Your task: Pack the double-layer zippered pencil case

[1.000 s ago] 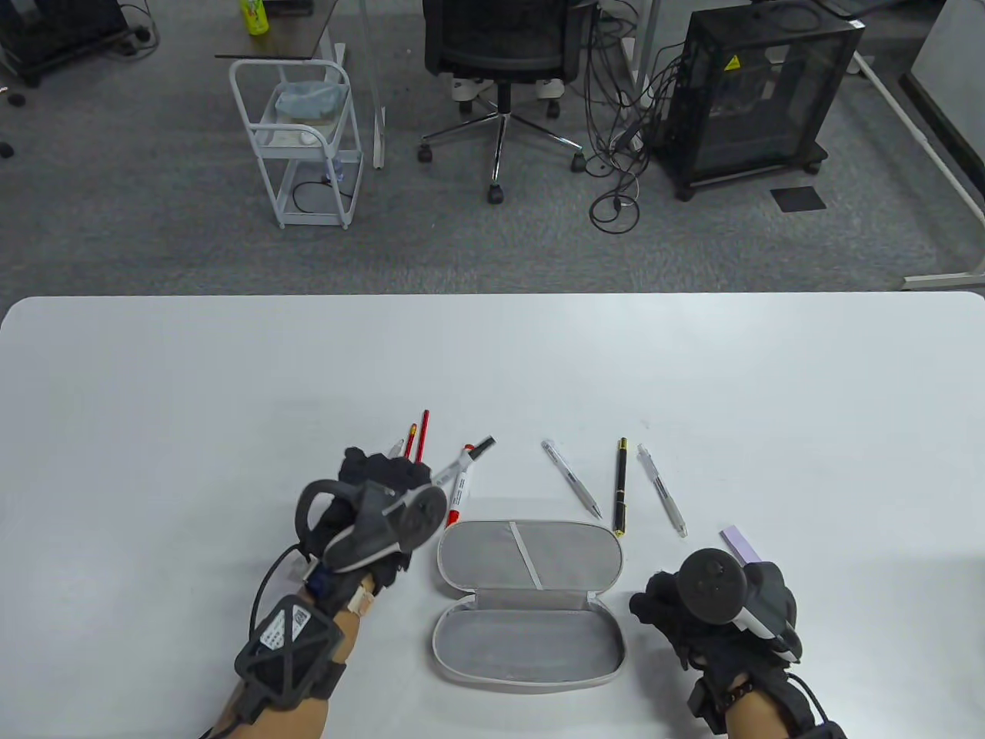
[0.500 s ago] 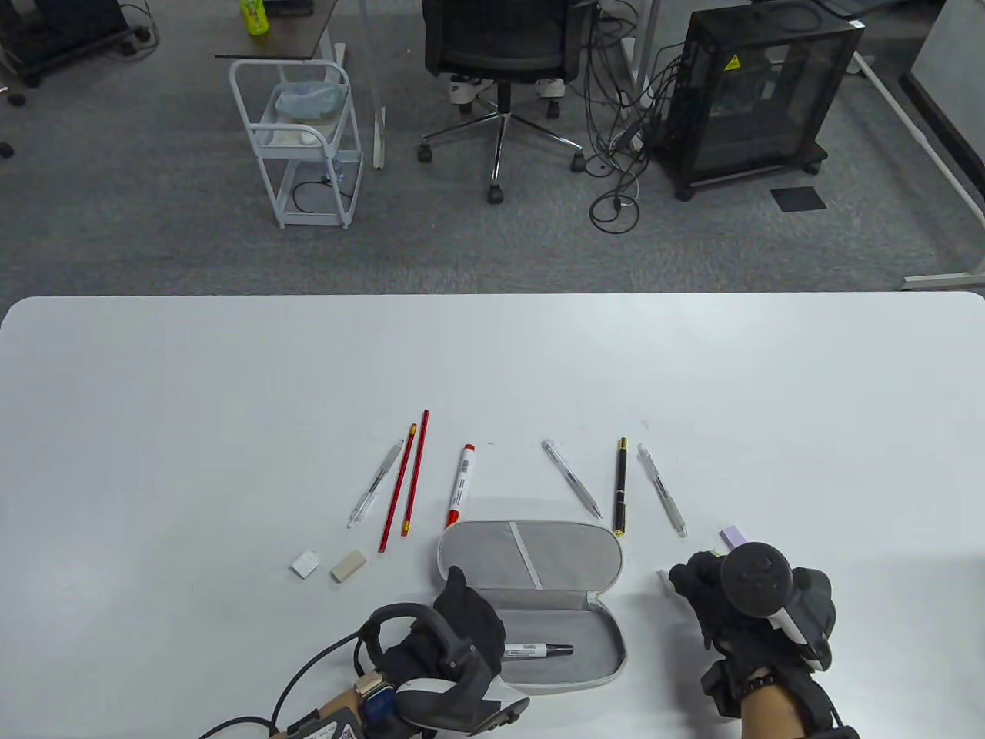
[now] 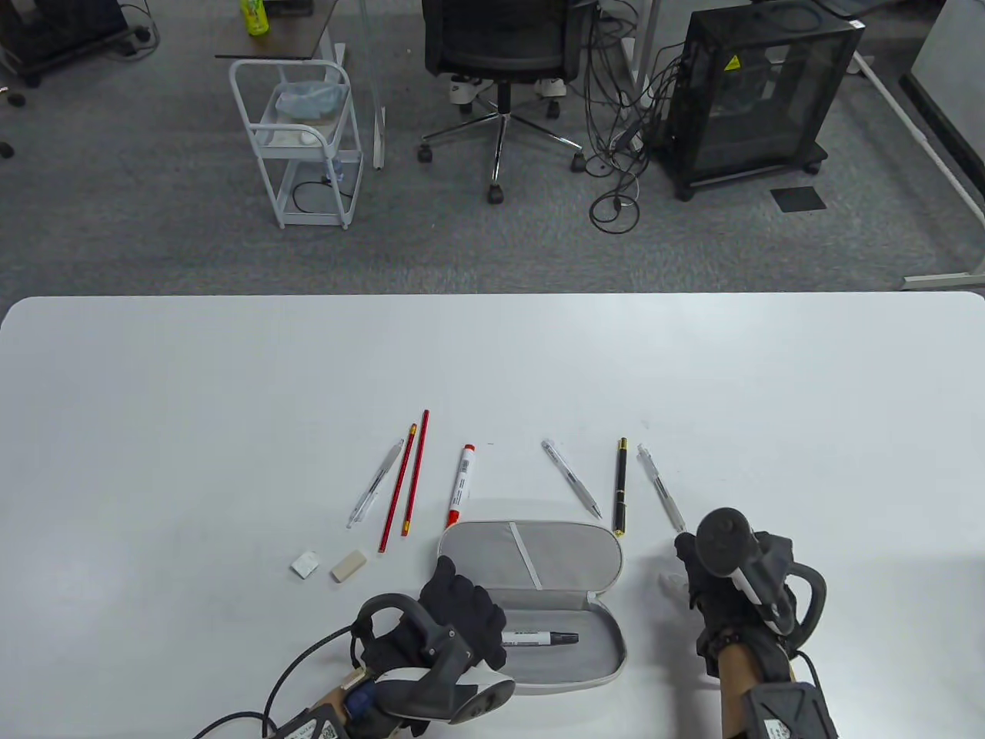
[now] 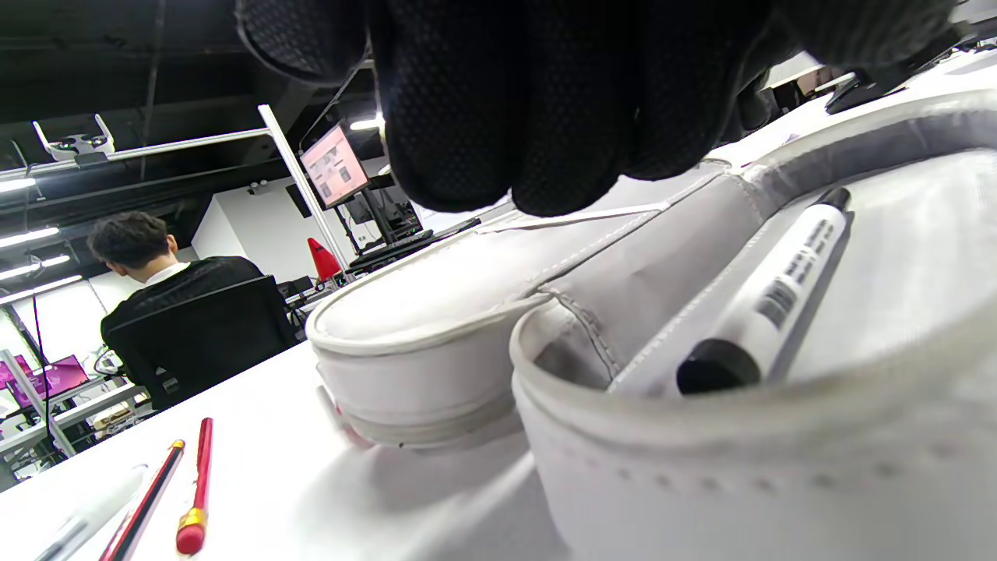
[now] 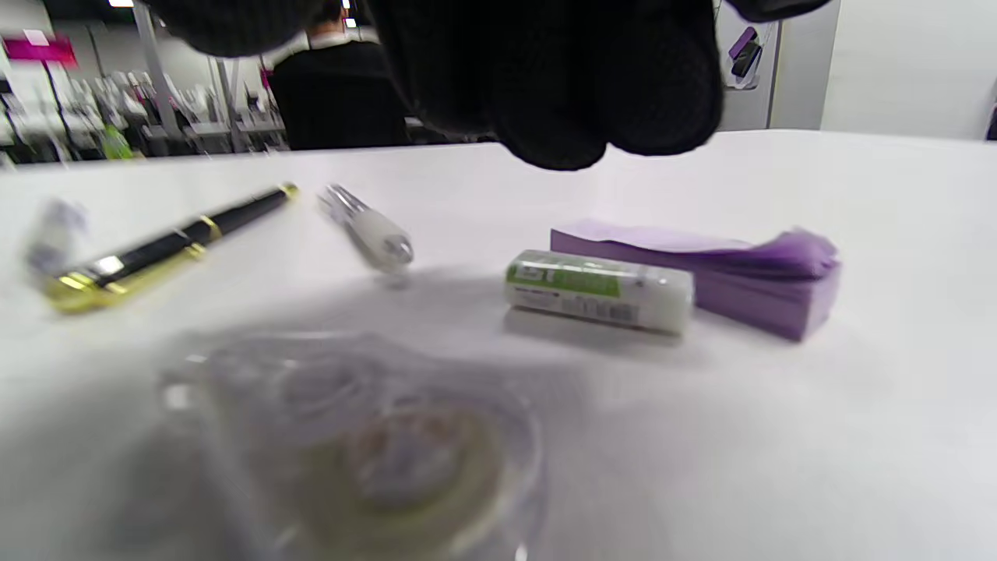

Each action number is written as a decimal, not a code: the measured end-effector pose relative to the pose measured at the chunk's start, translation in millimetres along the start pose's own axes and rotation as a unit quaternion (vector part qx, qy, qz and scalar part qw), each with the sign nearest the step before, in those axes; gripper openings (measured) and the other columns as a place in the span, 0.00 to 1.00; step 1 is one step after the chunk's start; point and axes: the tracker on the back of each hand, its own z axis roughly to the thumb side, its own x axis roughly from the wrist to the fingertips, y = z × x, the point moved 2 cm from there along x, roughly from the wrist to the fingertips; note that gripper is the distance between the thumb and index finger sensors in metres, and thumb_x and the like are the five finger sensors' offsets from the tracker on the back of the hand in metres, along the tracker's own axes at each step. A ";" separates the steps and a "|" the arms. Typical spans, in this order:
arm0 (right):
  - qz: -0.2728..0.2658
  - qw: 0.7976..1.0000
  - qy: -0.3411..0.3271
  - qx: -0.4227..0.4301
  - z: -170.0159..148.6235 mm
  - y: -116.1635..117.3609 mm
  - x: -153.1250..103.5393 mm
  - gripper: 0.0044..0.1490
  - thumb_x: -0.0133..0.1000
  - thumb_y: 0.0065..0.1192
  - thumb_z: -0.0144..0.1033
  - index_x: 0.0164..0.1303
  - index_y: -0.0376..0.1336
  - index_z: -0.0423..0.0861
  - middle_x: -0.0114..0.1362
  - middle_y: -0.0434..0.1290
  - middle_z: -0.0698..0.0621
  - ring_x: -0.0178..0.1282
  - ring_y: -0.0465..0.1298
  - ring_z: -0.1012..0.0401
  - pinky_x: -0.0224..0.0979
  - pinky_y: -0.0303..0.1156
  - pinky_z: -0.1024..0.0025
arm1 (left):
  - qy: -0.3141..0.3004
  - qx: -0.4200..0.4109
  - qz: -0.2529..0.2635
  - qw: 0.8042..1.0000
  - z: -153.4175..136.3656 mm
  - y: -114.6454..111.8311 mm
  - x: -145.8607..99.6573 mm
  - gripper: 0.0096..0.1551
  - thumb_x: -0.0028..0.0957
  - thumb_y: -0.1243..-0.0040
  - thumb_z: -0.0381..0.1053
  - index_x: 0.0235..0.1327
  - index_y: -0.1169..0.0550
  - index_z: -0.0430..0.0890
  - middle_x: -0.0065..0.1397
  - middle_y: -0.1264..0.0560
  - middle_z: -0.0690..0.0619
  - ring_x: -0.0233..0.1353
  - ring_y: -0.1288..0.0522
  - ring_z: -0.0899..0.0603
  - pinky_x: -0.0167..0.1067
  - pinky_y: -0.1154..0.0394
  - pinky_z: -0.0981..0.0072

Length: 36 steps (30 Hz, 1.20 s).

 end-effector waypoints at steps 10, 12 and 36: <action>0.101 0.977 0.053 -0.179 38.7 31.4 51.9 0.49 0.45 0.61 0.64 0.71 0.66 0.46 0.75 0.71 0.43 0.76 0.66 0.41 0.78 0.47 0.37 | 0.027 -0.030 0.002 0.999 -19.4 -1.3 -7.0 0.29 0.46 0.48 0.69 0.52 0.19 0.55 0.61 0.17 0.54 0.63 0.18 0.41 0.68 0.31 0.42; 0.102 0.978 0.059 -0.170 43.4 33.5 57.3 0.47 0.43 0.61 0.60 0.68 0.67 0.43 0.73 0.73 0.42 0.75 0.67 0.42 0.78 0.47 0.37 | 0.029 -0.032 0.003 0.999 -21.5 -1.3 -7.8 0.29 0.46 0.49 0.69 0.52 0.19 0.55 0.61 0.17 0.54 0.63 0.18 0.41 0.68 0.31 0.42; -0.152 0.936 -0.294 -0.121 116.4 -52.0 -88.8 0.32 0.45 0.63 0.50 0.58 0.71 0.50 0.65 0.77 0.50 0.71 0.72 0.48 0.78 0.50 0.39 | 0.100 -0.029 -0.022 0.994 -62.3 -17.8 -19.1 0.30 0.46 0.49 0.69 0.52 0.19 0.54 0.61 0.18 0.54 0.63 0.18 0.41 0.68 0.32 0.41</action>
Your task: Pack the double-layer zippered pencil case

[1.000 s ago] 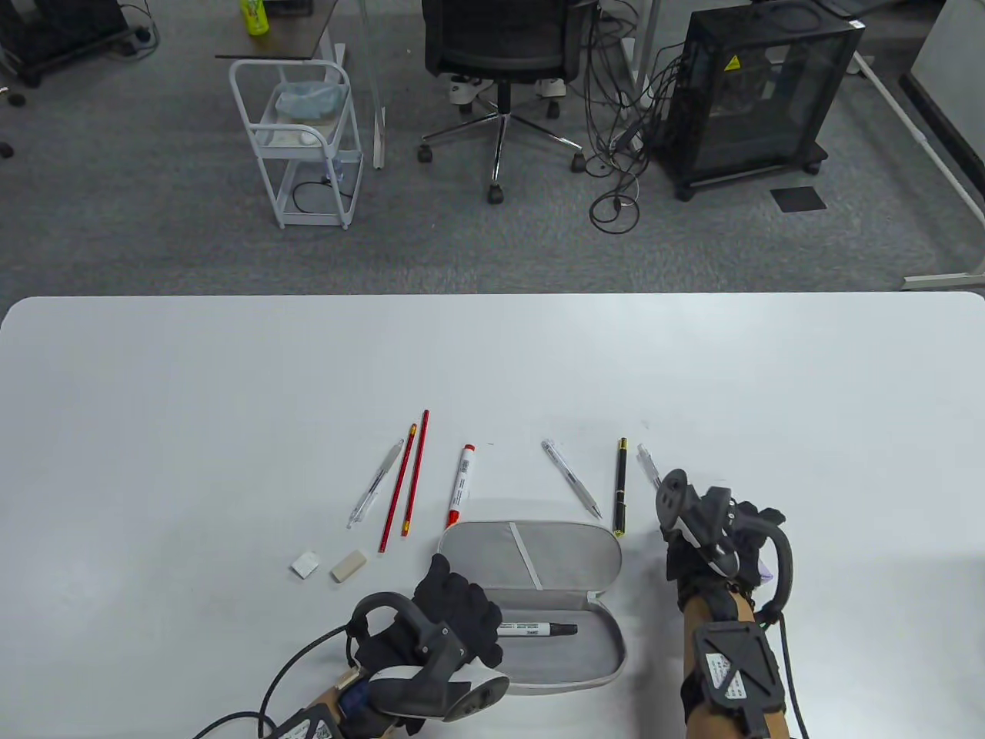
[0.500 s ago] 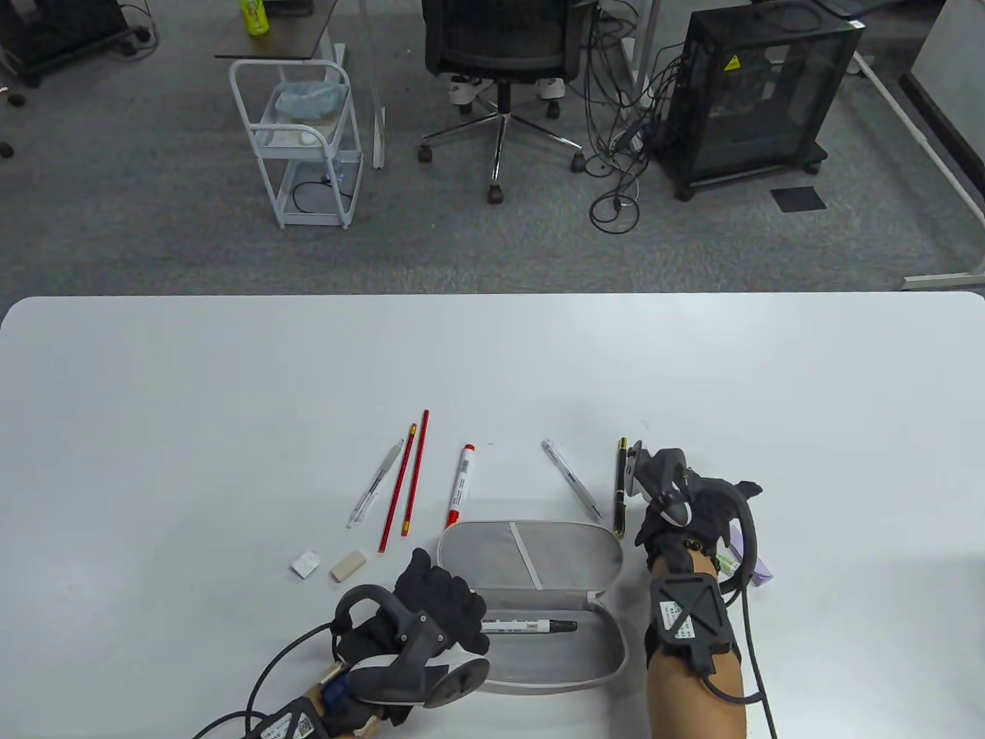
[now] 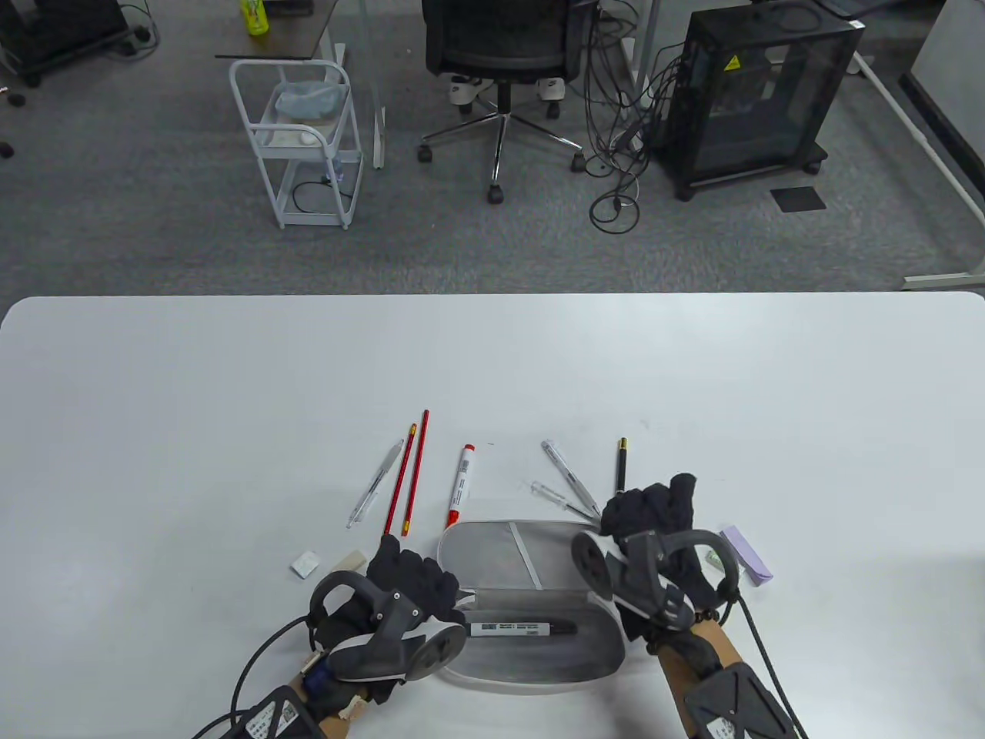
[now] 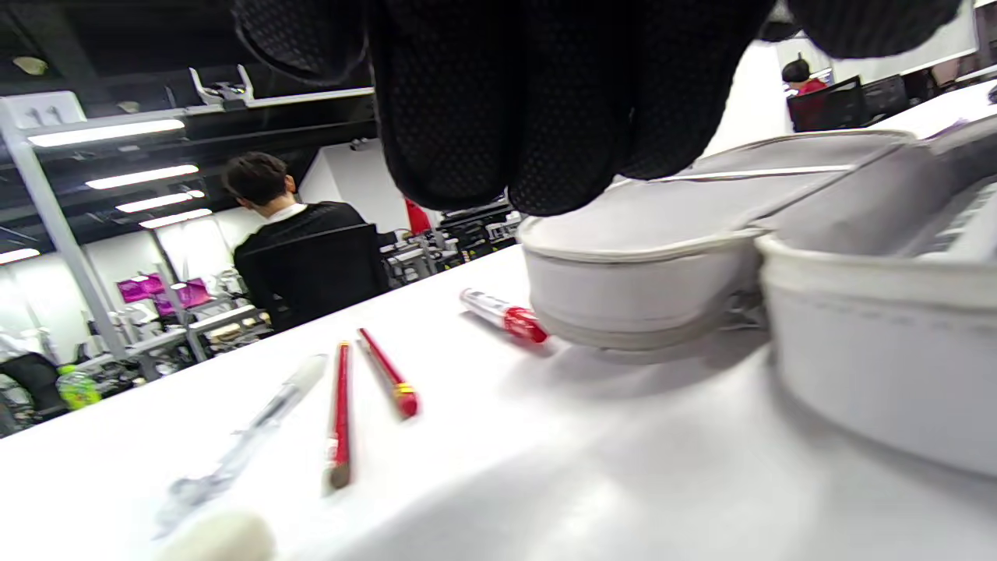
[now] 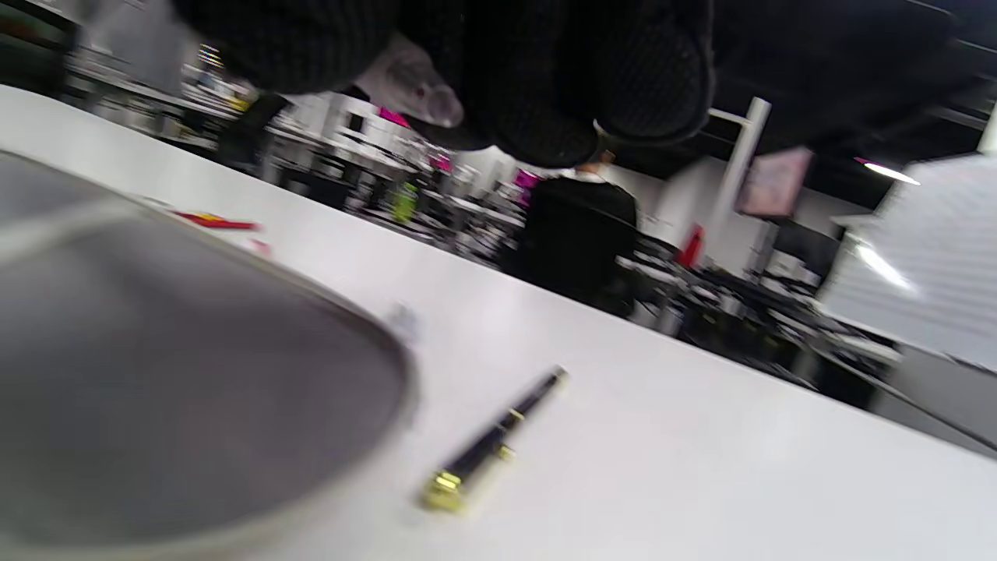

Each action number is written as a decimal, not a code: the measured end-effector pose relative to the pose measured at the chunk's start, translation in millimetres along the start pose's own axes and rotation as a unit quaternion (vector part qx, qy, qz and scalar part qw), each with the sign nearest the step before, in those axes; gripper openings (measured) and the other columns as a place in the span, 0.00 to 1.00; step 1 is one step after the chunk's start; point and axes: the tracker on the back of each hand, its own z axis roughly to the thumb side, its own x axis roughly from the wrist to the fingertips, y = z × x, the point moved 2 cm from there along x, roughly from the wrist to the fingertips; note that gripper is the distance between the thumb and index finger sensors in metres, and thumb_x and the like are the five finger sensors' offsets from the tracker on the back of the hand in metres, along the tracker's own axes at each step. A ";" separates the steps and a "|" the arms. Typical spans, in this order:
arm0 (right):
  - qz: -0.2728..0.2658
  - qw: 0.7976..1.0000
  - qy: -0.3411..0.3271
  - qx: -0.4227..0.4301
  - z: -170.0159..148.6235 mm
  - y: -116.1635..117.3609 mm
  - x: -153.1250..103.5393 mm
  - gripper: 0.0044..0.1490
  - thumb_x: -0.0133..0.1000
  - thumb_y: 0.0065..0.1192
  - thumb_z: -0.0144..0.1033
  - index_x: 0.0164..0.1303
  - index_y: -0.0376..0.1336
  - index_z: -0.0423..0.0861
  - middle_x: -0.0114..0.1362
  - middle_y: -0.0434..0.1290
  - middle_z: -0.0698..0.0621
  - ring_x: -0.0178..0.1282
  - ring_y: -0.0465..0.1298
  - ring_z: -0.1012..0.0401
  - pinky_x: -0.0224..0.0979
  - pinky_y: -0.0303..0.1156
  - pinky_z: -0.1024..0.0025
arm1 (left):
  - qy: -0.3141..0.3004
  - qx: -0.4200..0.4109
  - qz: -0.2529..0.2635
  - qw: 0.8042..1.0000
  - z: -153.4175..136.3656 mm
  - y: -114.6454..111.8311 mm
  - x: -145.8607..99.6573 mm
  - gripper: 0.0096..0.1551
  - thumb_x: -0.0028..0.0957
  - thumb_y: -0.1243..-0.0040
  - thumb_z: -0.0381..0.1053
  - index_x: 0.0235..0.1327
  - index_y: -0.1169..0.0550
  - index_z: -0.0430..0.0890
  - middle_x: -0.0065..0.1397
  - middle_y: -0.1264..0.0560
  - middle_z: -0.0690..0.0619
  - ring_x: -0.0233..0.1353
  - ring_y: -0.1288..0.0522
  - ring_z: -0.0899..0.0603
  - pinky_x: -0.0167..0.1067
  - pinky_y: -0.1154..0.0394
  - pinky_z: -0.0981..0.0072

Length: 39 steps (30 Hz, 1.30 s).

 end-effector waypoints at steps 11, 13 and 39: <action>0.061 0.983 -0.149 -0.087 80.4 29.0 -72.6 0.32 0.43 0.65 0.53 0.56 0.73 0.53 0.63 0.79 0.52 0.70 0.74 0.49 0.79 0.51 0.41 | 0.060 -0.019 -0.010 0.998 -39.3 -9.8 -5.2 0.30 0.47 0.50 0.69 0.53 0.19 0.54 0.62 0.18 0.53 0.64 0.19 0.41 0.68 0.32 0.41; 0.061 0.983 -0.148 -0.090 79.4 35.4 -73.5 0.33 0.42 0.65 0.55 0.56 0.73 0.54 0.64 0.78 0.52 0.70 0.74 0.50 0.79 0.52 0.42 | 0.068 -0.015 -0.012 0.998 -42.6 -11.4 -4.5 0.30 0.47 0.50 0.69 0.53 0.19 0.54 0.62 0.18 0.54 0.64 0.19 0.41 0.68 0.32 0.41; -0.041 0.990 -0.079 0.109 29.5 10.0 -70.4 0.39 0.45 0.61 0.59 0.65 0.68 0.52 0.69 0.75 0.50 0.71 0.72 0.48 0.78 0.52 0.42 | 0.274 0.120 -0.198 0.934 -123.3 -61.7 53.2 0.32 0.46 0.50 0.70 0.57 0.21 0.56 0.65 0.19 0.53 0.67 0.20 0.40 0.70 0.33 0.40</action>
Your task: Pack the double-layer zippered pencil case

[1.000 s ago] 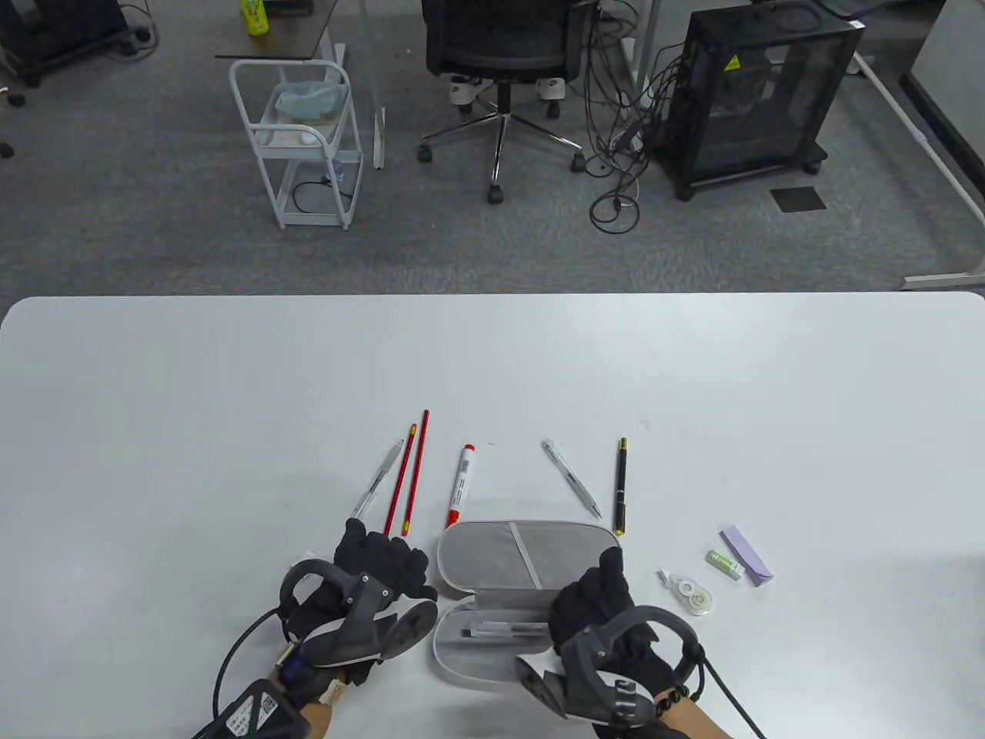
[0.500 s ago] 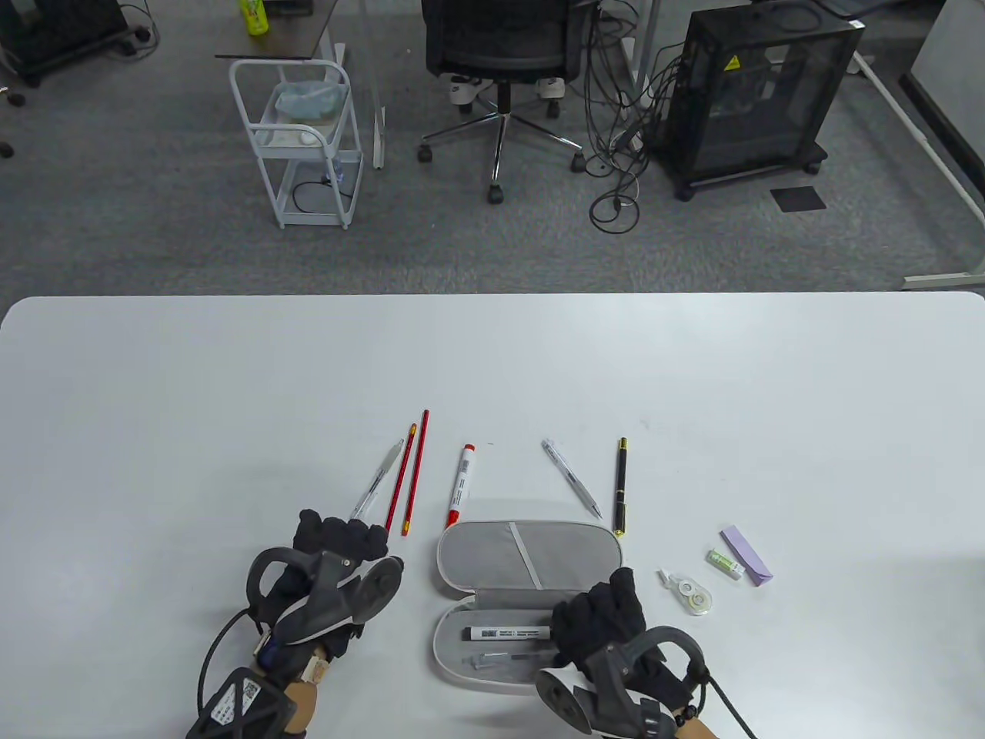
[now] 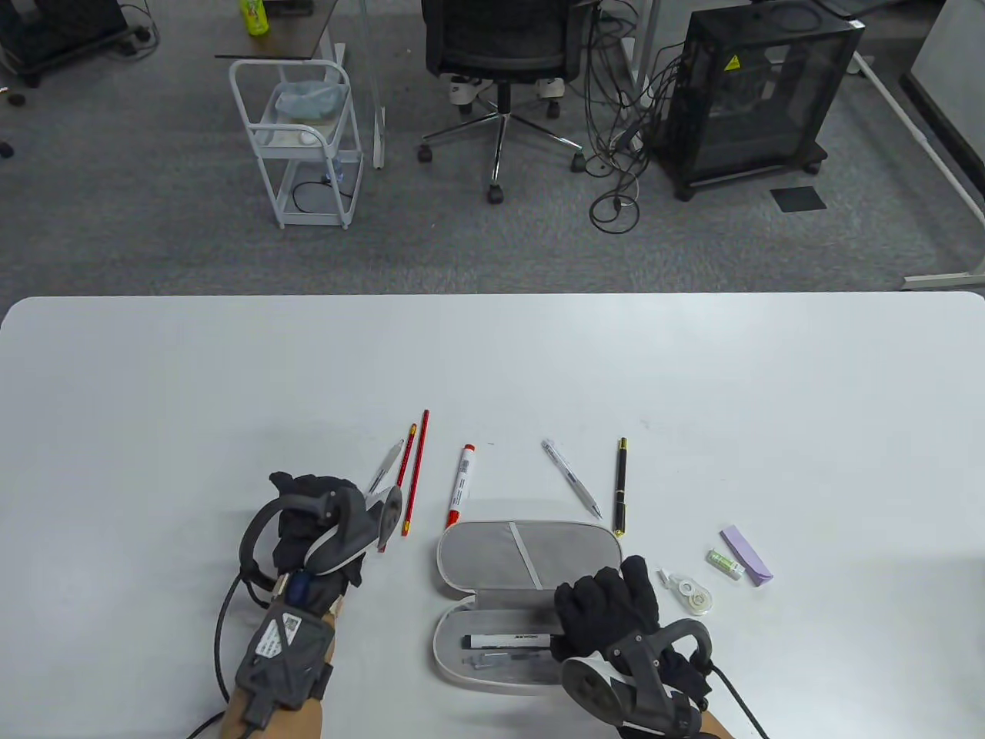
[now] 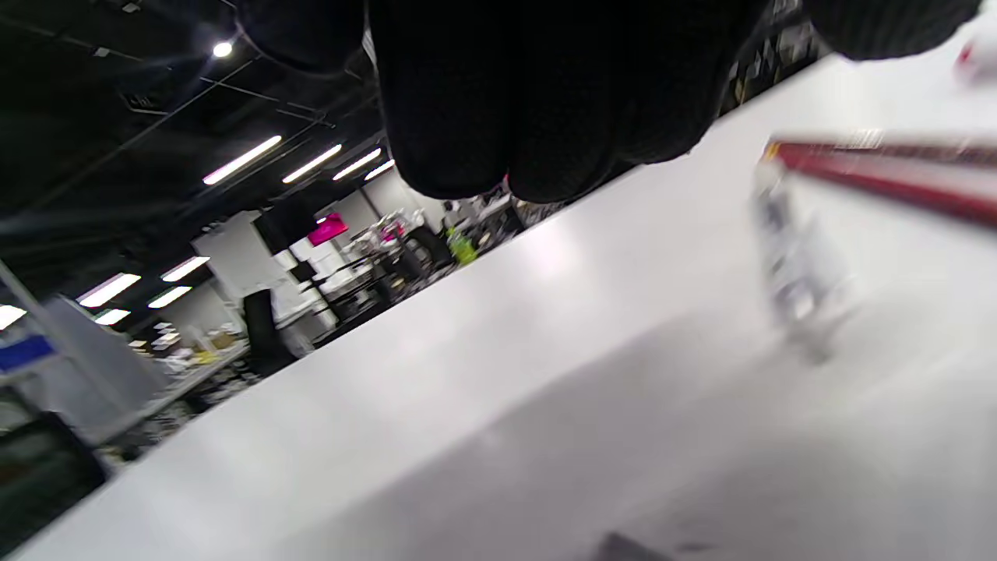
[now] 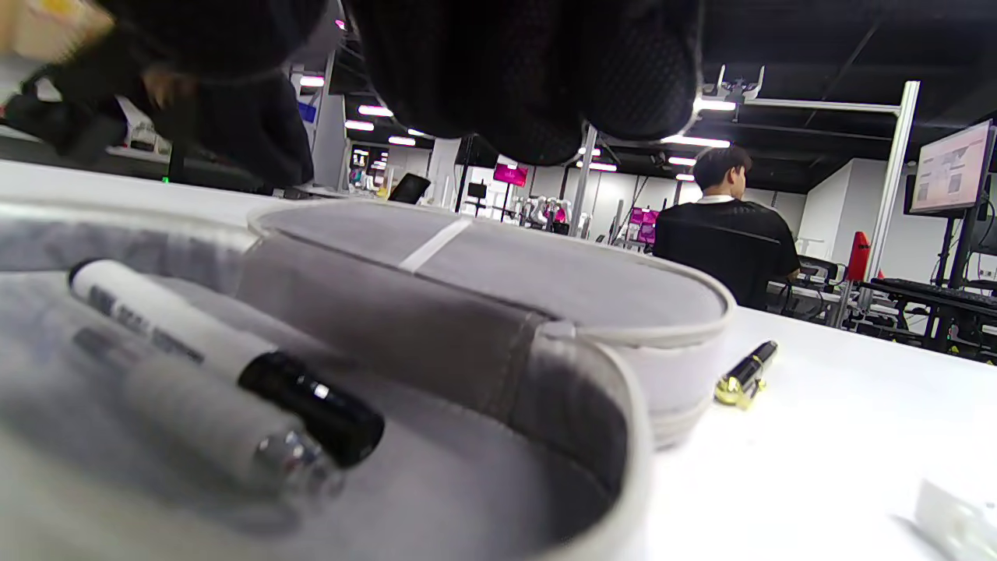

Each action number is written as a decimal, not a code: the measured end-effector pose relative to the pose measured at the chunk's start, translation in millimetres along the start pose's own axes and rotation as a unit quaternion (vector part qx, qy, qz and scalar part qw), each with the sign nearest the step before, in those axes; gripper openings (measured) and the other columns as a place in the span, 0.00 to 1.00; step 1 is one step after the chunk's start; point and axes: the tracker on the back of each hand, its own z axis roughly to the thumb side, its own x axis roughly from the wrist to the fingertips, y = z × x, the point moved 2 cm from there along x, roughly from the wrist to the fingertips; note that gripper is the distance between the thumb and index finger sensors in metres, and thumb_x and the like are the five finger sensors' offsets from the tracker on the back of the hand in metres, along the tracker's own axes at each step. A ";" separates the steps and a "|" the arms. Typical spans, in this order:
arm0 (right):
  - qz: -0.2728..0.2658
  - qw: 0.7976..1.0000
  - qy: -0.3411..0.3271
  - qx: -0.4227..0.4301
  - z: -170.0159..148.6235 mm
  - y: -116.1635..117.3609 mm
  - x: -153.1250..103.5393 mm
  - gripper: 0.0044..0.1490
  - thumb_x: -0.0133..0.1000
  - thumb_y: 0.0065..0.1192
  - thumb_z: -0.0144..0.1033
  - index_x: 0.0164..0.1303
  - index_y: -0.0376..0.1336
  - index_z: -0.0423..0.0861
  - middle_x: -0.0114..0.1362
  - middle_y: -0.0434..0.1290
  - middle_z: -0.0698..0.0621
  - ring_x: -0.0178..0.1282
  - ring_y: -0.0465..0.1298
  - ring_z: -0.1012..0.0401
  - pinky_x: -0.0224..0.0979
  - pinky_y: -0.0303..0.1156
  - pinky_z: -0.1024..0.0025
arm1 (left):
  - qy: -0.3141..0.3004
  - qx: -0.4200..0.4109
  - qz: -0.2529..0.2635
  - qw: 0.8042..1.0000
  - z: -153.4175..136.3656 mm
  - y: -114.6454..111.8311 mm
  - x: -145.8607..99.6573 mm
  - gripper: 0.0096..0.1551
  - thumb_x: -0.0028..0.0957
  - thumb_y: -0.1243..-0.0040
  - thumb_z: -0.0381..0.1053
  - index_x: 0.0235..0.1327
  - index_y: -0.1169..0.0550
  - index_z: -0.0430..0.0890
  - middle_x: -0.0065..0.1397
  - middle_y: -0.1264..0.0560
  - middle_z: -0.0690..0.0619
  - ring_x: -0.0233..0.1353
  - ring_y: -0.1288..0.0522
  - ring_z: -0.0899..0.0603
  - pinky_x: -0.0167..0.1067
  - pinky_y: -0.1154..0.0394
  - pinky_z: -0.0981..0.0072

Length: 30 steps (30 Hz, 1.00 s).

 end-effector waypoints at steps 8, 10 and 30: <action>-0.007 1.000 0.012 0.026 -10.2 -7.1 -2.8 0.40 0.46 0.60 0.59 0.65 0.68 0.51 0.71 0.74 0.48 0.72 0.71 0.47 0.78 0.52 0.41 | 0.048 -0.064 -0.130 0.988 8.3 -28.5 46.0 0.32 0.45 0.49 0.69 0.59 0.21 0.57 0.70 0.21 0.50 0.71 0.23 0.36 0.72 0.37 0.37; 0.000 1.000 0.013 0.026 -11.2 -5.9 -2.3 0.40 0.46 0.60 0.59 0.65 0.68 0.51 0.71 0.74 0.48 0.72 0.71 0.47 0.78 0.52 0.41 | 0.046 -0.058 -0.149 0.986 10.8 -33.4 50.0 0.32 0.46 0.48 0.67 0.59 0.22 0.53 0.69 0.20 0.52 0.73 0.24 0.37 0.73 0.38 0.36; 0.027 0.997 0.056 0.055 -34.3 2.3 3.7 0.39 0.46 0.60 0.59 0.66 0.68 0.51 0.71 0.74 0.48 0.73 0.71 0.47 0.78 0.52 0.41 | -0.048 -0.173 0.114 0.977 -1.6 38.1 -9.5 0.25 0.46 0.43 0.63 0.51 0.21 0.52 0.61 0.20 0.55 0.68 0.22 0.40 0.71 0.36 0.39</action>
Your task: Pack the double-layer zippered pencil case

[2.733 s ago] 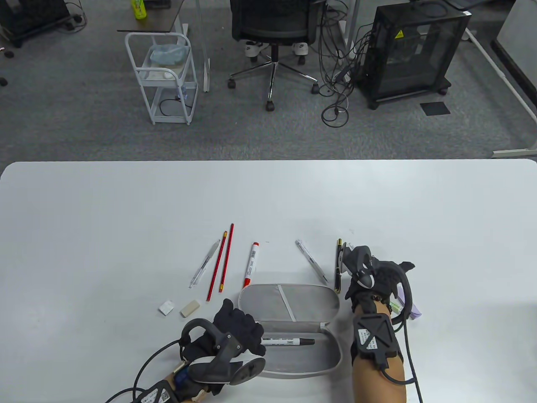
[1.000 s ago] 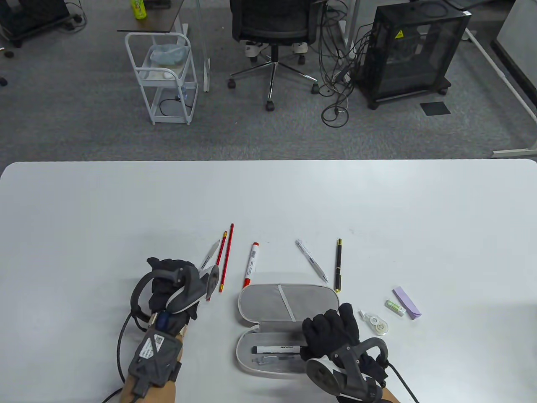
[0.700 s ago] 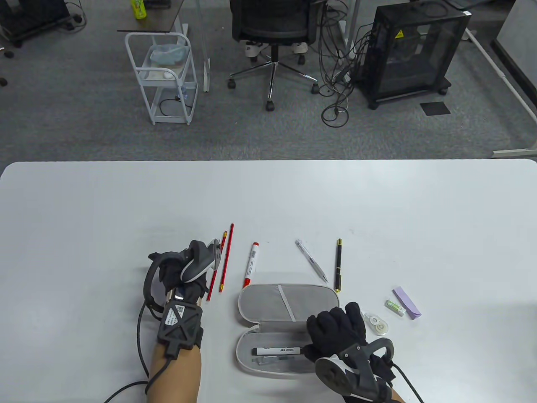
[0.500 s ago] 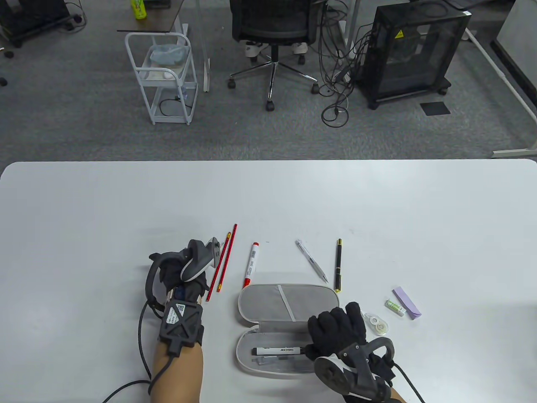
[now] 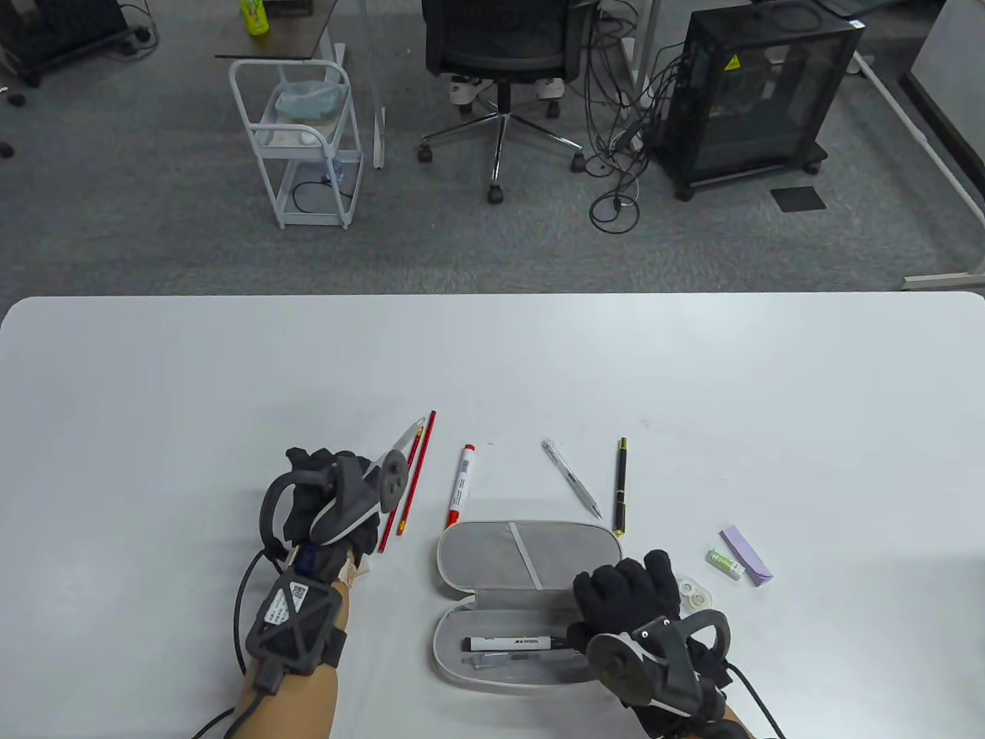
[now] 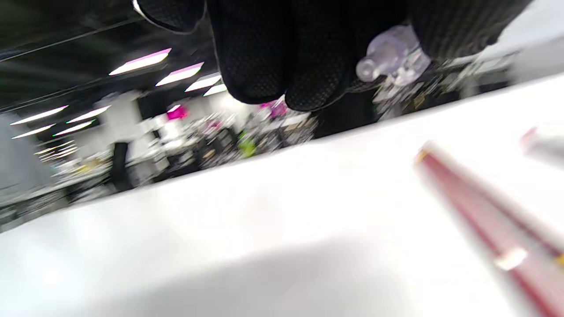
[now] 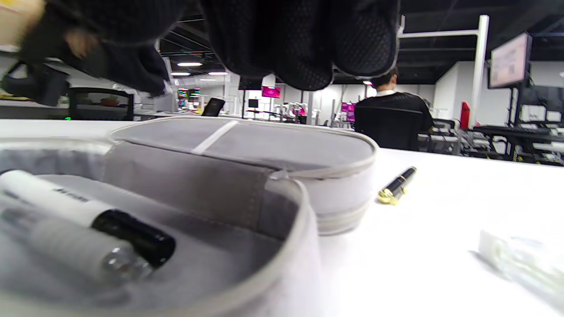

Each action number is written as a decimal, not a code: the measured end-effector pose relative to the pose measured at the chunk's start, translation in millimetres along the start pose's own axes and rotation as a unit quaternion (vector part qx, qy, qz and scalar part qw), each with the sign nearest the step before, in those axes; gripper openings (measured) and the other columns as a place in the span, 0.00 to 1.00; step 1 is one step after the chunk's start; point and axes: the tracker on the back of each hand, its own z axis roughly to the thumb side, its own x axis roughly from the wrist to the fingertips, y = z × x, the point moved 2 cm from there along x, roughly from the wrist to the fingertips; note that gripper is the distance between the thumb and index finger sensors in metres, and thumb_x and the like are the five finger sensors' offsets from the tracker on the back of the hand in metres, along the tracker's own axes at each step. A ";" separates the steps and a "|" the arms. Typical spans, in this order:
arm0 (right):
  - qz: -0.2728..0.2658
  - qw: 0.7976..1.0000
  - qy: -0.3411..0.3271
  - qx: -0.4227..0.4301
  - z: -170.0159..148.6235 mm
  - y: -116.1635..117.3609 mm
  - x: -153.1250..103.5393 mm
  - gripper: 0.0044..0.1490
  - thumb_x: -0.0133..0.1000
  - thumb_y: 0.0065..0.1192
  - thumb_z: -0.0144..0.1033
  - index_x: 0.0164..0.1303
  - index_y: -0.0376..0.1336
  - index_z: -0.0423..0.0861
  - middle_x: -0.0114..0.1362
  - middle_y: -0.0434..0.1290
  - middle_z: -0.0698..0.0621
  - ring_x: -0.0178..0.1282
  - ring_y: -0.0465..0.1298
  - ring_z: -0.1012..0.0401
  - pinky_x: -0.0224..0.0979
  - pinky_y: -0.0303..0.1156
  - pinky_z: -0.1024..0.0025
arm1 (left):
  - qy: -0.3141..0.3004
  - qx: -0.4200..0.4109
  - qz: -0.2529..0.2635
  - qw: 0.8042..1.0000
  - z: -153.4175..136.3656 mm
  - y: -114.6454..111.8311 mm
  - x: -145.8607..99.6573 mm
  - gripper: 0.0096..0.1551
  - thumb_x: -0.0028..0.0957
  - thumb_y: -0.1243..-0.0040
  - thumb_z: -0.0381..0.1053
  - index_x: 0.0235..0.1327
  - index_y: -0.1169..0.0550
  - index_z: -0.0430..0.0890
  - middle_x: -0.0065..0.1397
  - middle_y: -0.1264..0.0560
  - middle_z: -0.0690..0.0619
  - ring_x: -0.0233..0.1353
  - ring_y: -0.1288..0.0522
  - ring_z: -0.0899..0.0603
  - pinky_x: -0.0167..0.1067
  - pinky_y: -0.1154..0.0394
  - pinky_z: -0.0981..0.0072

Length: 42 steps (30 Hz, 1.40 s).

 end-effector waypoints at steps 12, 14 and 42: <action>0.000 0.984 0.171 0.051 -79.9 5.0 1.8 0.39 0.48 0.59 0.58 0.66 0.68 0.50 0.71 0.74 0.47 0.72 0.70 0.46 0.78 0.52 0.41 | -0.294 0.085 0.085 0.948 118.5 27.8 -140.2 0.25 0.46 0.44 0.64 0.51 0.21 0.54 0.61 0.19 0.56 0.68 0.21 0.41 0.71 0.36 0.39; 0.006 0.980 0.191 0.060 -88.7 8.5 1.2 0.39 0.48 0.59 0.58 0.66 0.68 0.50 0.71 0.74 0.47 0.72 0.70 0.46 0.78 0.52 0.41 | -0.312 0.089 0.083 0.942 126.5 20.8 -150.5 0.25 0.45 0.43 0.64 0.51 0.21 0.54 0.61 0.19 0.56 0.67 0.21 0.41 0.71 0.35 0.39; 0.096 0.945 0.311 -0.023 -117.8 38.6 59.9 0.44 0.47 0.56 0.63 0.68 0.66 0.49 0.72 0.73 0.45 0.71 0.71 0.45 0.77 0.53 0.41 | -0.295 0.049 0.061 0.952 116.3 14.5 -142.3 0.32 0.44 0.48 0.70 0.58 0.23 0.56 0.67 0.21 0.55 0.71 0.23 0.38 0.72 0.36 0.38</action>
